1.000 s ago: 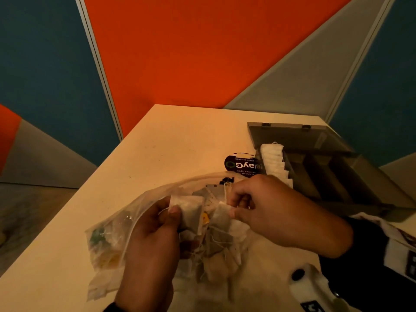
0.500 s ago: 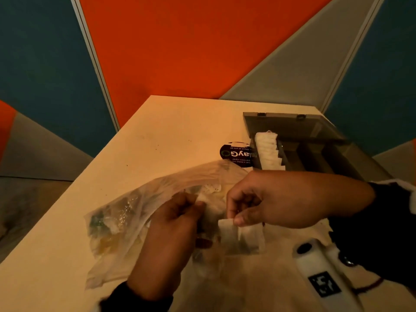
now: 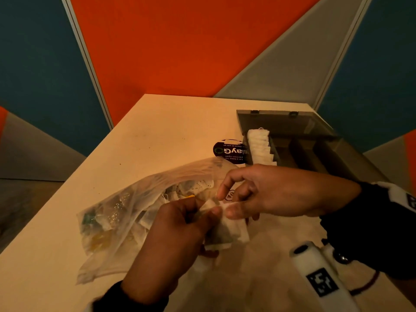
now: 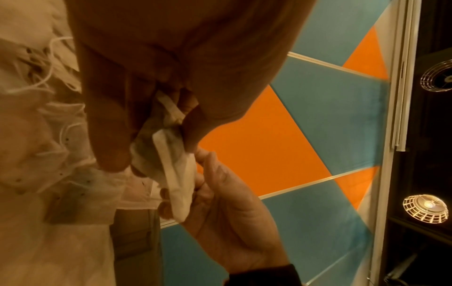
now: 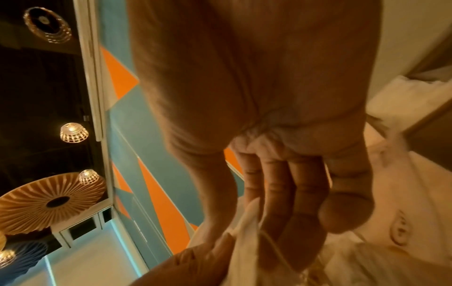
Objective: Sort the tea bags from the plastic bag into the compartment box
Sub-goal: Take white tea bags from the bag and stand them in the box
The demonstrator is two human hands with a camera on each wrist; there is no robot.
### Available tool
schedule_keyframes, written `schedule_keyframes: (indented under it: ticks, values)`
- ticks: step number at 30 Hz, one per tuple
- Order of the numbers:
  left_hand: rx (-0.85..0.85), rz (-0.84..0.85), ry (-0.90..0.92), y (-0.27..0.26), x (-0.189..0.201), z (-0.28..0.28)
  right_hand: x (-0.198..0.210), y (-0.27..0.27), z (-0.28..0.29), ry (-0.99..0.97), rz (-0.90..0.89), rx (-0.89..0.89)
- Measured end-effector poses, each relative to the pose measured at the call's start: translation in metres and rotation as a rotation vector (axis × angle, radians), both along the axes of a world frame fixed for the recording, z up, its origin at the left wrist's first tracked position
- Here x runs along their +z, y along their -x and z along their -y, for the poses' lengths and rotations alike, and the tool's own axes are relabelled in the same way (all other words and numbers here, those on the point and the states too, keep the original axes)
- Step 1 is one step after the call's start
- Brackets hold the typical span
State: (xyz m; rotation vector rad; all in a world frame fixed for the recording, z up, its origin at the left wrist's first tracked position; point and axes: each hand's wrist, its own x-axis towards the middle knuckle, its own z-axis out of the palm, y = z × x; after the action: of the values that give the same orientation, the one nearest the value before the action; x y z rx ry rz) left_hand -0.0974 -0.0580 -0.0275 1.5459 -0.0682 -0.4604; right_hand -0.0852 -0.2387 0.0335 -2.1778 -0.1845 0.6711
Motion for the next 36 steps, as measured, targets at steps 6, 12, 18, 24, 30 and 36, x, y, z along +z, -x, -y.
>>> schedule_keyframes:
  ticks: [6,12,18,24,30,36]
  values:
    - [0.058,-0.014,0.039,-0.004,0.0,-0.003,-0.003,0.005,0.018,-0.005,0.036,-0.028]
    - [0.076,-0.05,0.052,-0.006,0.0,-0.003,0.004,0.009,0.043,0.136,0.053,-0.045]
    - [0.048,-0.068,0.102,-0.005,0.0,-0.001,-0.006,0.01,0.058,0.595,0.156,-0.204]
    - [0.034,-0.027,0.113,-0.001,-0.001,0.005,-0.006,0.024,0.029,0.306,0.141,-0.205]
    - [0.014,0.015,0.119,0.001,-0.003,0.008,-0.01,0.028,0.007,0.136,0.041,-0.136]
    - [0.0,0.023,0.119,0.002,0.0,0.007,-0.009,0.027,0.007,0.098,0.125,-0.207]
